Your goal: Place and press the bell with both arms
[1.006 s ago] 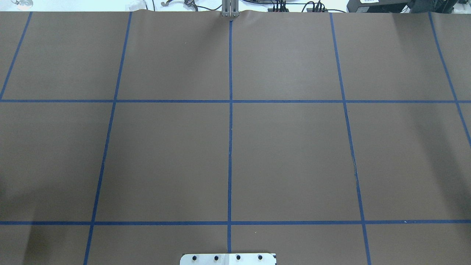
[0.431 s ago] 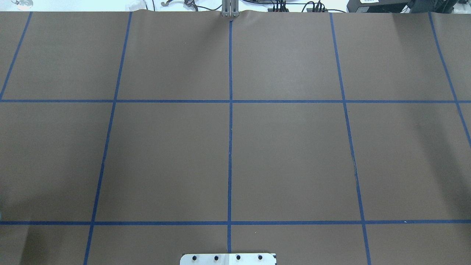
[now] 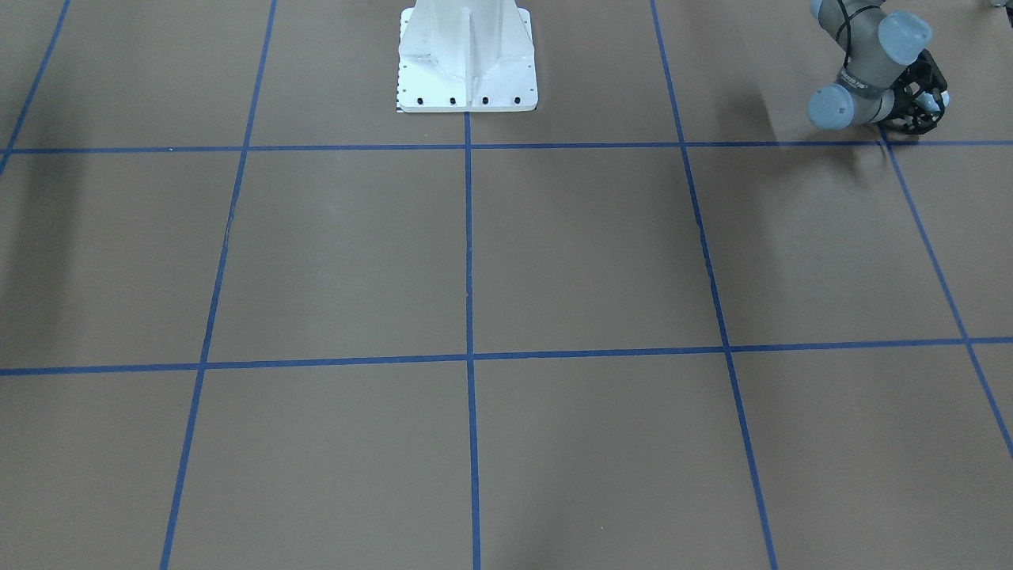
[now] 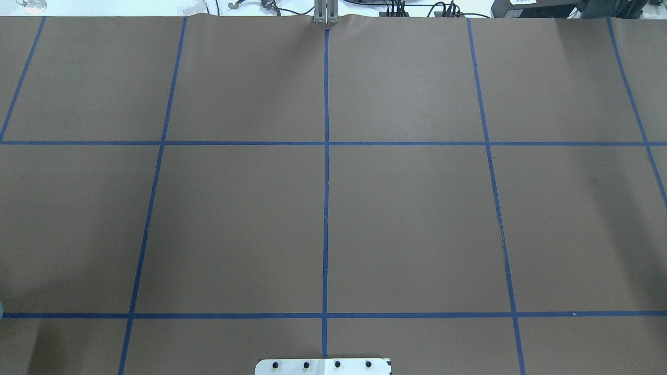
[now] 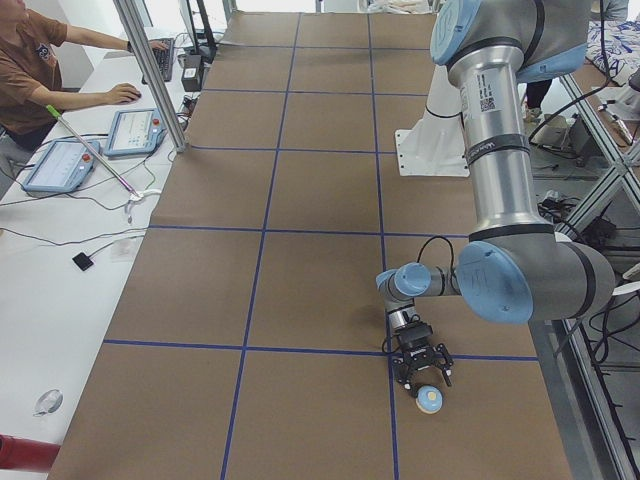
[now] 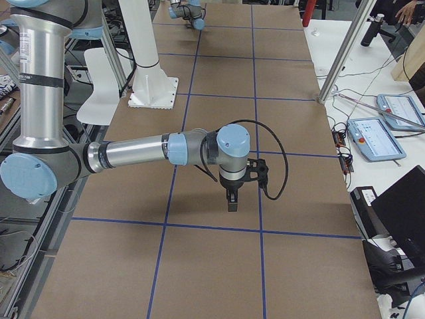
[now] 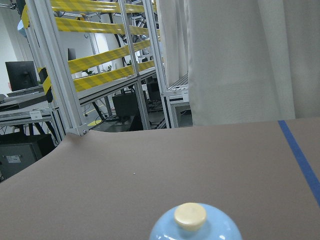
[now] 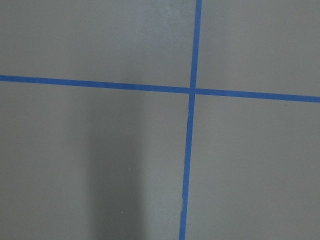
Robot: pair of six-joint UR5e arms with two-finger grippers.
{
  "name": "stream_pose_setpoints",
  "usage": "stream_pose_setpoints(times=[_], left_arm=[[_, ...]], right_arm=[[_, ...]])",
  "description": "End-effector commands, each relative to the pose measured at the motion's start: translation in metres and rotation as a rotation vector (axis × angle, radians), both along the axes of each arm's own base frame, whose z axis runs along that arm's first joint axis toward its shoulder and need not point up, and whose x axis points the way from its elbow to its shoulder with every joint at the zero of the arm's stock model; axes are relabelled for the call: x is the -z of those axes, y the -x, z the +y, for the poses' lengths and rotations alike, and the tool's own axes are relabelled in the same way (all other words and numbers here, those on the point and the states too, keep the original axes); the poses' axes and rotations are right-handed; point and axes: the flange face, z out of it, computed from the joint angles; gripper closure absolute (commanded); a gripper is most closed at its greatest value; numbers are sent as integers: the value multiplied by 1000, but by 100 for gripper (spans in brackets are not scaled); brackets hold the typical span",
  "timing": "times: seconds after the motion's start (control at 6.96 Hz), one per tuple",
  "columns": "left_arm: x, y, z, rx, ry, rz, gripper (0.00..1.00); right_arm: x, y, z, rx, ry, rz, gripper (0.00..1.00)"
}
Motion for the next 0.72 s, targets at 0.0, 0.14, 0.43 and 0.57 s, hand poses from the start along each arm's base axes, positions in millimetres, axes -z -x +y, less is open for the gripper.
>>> stream_pose_setpoints(times=[0.0,0.14,0.43,0.57], left_arm=[[-4,9,3,-6,5,-12,0],[-5,10,3,-7,5,-14,0],[-11,13,4,-11,6,-29,0],[-15,16,4,-12,8,-40,0]], right_arm=[[3,0,-3,0,-6,-2,0],[2,0,-2,0,-4,-4,0],[2,0,-2,0,-3,-4,0],[2,0,-2,0,-4,-4,0]])
